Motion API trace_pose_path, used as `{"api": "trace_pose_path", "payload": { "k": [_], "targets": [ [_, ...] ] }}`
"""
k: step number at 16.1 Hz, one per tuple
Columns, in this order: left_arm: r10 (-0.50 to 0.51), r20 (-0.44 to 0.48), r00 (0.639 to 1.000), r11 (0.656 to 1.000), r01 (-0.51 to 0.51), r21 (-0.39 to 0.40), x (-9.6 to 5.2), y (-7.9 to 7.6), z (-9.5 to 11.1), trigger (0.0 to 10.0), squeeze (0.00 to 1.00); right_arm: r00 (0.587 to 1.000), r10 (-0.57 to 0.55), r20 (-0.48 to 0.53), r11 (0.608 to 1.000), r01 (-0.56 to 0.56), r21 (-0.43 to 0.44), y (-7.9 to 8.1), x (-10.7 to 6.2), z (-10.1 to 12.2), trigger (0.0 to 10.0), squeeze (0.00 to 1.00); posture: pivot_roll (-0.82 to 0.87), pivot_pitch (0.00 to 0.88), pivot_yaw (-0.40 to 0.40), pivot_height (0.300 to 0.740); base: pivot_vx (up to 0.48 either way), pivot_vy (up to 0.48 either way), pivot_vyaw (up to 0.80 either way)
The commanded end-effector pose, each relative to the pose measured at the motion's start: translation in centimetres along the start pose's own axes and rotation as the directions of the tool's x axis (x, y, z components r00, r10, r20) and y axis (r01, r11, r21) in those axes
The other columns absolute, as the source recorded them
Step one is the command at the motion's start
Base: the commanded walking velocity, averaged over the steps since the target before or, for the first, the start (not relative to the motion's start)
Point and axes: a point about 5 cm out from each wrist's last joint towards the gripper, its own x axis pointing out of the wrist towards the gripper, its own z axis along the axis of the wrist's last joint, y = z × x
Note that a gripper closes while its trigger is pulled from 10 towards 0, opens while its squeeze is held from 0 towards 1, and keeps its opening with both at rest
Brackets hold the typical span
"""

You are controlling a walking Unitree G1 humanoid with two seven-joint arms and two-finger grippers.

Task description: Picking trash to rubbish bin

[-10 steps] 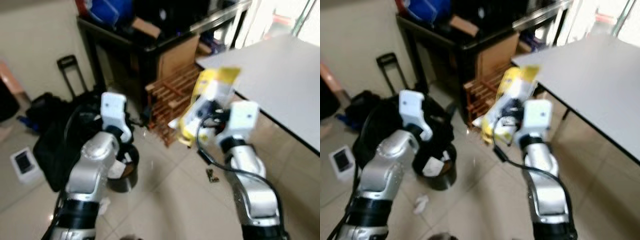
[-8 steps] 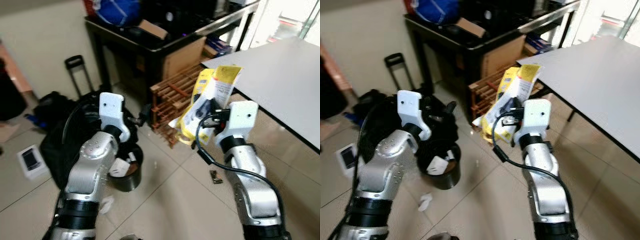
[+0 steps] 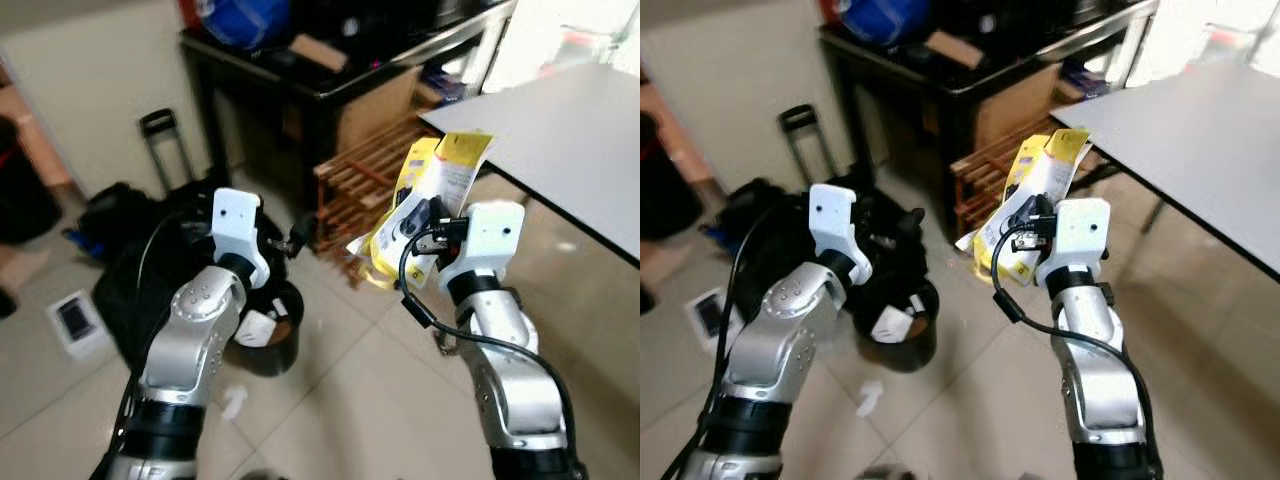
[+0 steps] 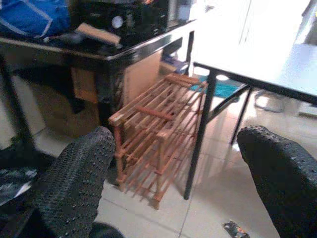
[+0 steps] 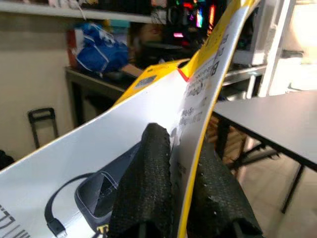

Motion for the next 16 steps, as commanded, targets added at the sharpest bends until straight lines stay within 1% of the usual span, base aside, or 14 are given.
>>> {"api": "trace_pose_path", "payload": {
  "k": [1, 3, 6, 8, 13, 16],
  "targets": [
    [0.01, -0.003, 1.0, 1.0, -0.01, 0.0, -0.15, 0.44, 0.01, 10.0, 0.0, 1.0, 0.013, 0.015, 1.0, -0.013, 0.012, 0.37, 0.16, 0.38, 10.0, 0.0, 0.01, 0.083, 0.028, 0.74, 0.0, 0.0, 0.0],
    [0.006, -0.01, 1.0, 1.0, -0.006, 0.005, -0.25, 0.5, -0.08, 10.0, 0.0, 1.0, 0.013, 0.016, 1.0, -0.013, 0.009, 0.4, 0.13, 0.42, 10.0, 0.0, 0.01, 0.087, 0.031, 0.74, 0.0, 0.0, 0.0],
    [0.0, -0.014, 1.0, 1.0, 0.0, -0.013, -0.36, 0.34, -0.16, 10.0, 0.0, 1.0, 0.007, 0.008, 1.0, -0.008, 0.013, 0.34, -0.07, 0.26, 10.0, 0.0, 0.01, 0.092, 0.033, 0.74, 0.0, 0.0, 0.0],
    [-0.005, -0.02, 1.0, 1.0, 0.005, -0.011, -0.35, 0.28, -0.2, 10.0, 0.0, 1.0, 0.006, 0.007, 1.0, -0.006, 0.015, 0.4, -0.11, 0.26, 10.0, 0.0, 0.01, 0.094, 0.034, 0.74, 0.0, 0.0, 0.0],
    [-0.002, -0.024, 1.0, 1.0, 0.002, 0.0, -0.39, 0.5, -0.22, 10.0, 0.0, 1.0, 0.002, 0.006, 1.0, -0.002, 0.018, 0.44, -0.15, 0.21, 10.0, 0.0, 0.01, 0.097, 0.04, 0.74, 0.0, 0.39, 0.0],
    [-0.002, -0.015, 1.0, 1.0, 0.002, -0.011, -0.45, 0.43, -0.13, 10.0, 0.0, 1.0, 0.002, 0.004, 1.0, -0.002, 0.02, 0.51, -0.23, 0.16, 10.0, 0.0, 0.01, 0.1, 0.04, 0.74, 0.0, 0.0, 0.0]
  ]
}}
